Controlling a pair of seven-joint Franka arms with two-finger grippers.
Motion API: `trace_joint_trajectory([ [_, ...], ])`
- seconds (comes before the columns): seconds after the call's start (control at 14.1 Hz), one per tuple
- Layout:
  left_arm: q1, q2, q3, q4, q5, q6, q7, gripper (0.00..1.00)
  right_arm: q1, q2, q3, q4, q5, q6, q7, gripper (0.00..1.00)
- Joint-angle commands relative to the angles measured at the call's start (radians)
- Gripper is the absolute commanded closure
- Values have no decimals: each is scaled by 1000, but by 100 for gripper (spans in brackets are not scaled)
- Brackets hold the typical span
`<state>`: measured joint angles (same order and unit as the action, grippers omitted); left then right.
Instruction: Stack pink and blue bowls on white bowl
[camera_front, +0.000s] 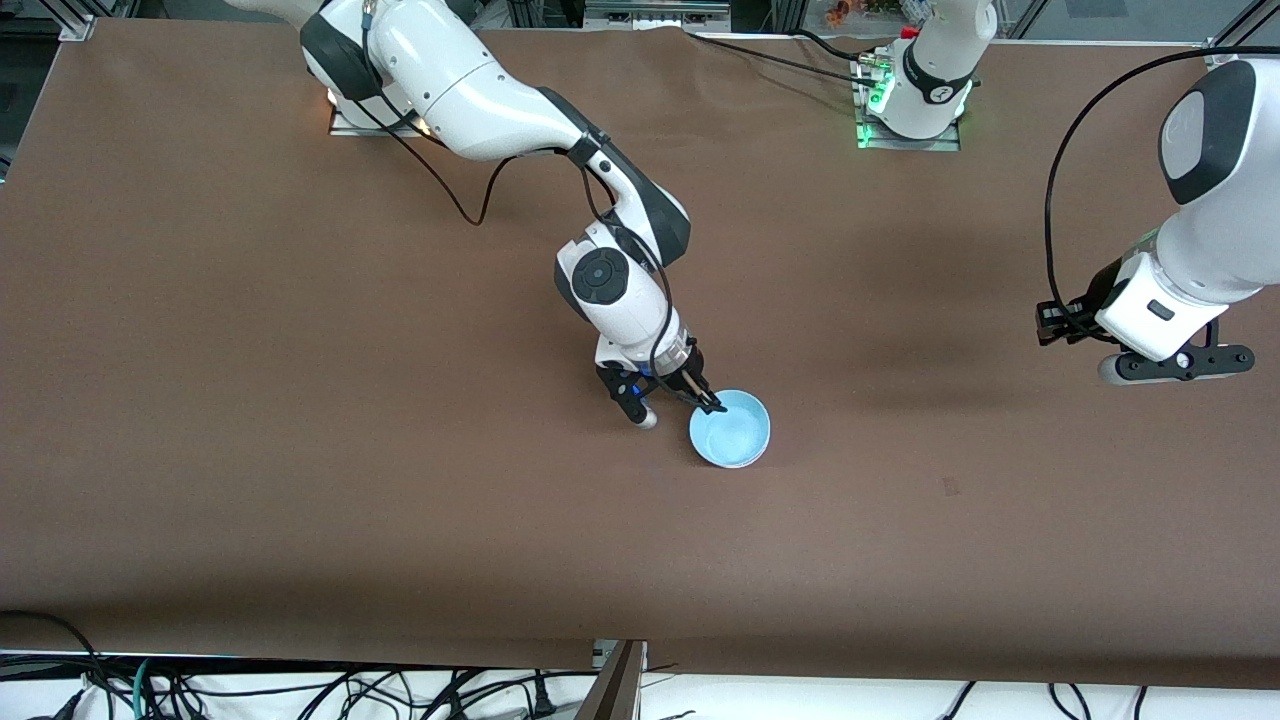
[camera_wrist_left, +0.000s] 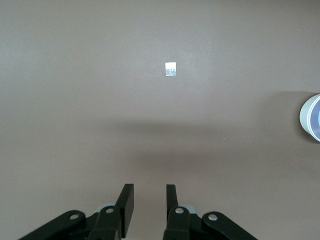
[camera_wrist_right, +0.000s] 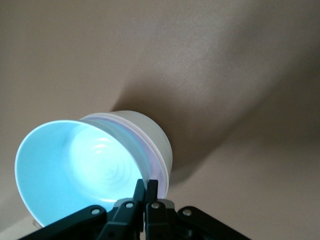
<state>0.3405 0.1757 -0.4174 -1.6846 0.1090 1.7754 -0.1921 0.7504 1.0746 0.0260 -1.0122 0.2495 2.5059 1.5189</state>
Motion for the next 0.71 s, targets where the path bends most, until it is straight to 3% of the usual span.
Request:
trace_joint_trajectory([
  [0.0,15,-24,-4,-27,-29,18,28,67,7,-1,-3,17,-24,-19,26,98],
  [0.42,15,-24,-4,-27,-29,18,28,67,9,-1,-1,15,-44,-19,24,82],
  [0.49,15,-24,-4,-27,-29,18,28,67,9,-1,-1,15,-44,-19,23,75],
  [0.57,15,-24,-4,-27,-29,18,28,67,9,-2,-3,15,-44,-19,21,57],
  [0.64,15,-24,-4,-27,-29,18,28,67,6,-4,-6,17,-44,-22,21,29],
])
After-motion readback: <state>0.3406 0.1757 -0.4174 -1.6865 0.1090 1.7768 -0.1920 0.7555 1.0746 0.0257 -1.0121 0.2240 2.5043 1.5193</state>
